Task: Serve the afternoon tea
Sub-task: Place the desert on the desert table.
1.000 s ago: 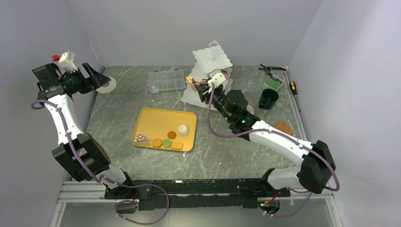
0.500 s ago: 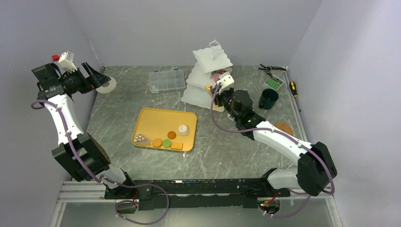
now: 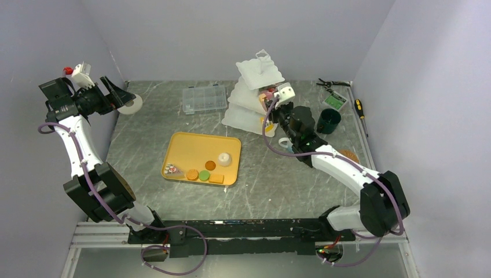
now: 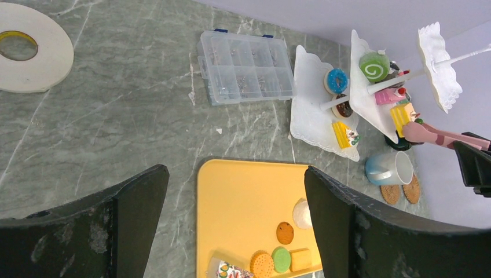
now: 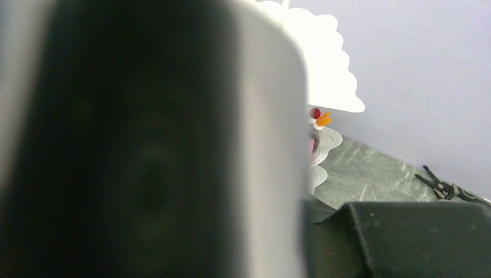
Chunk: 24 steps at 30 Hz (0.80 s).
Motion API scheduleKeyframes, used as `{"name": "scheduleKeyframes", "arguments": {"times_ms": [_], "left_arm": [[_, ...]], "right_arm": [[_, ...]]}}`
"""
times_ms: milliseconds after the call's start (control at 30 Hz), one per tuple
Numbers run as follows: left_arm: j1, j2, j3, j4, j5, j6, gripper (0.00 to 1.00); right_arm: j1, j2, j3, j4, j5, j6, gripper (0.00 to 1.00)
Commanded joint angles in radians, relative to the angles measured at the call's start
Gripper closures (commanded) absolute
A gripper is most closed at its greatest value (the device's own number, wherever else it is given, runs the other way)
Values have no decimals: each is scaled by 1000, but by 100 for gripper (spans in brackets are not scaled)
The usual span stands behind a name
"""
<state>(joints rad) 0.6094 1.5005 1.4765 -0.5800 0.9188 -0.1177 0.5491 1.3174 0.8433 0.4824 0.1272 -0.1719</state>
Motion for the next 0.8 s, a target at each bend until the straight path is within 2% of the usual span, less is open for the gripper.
{"name": "scheduleKeyframes", "arguments": {"times_ms": [0,267,533,767], "left_arm": [[6,-10,5,33,25,-5,7],[6,-14,8,27,26,-2,7],[6,-14,9,29,23,-4,7],[7,-13,19,29,27,-7,7]], "right_arm": [[-13,42,17,128,-34,25,64],[-19,97,31,168,-43,42,58],[-27,70,25,161,-41,33,37],[-14,-34,13,100,-107,67,33]]}}
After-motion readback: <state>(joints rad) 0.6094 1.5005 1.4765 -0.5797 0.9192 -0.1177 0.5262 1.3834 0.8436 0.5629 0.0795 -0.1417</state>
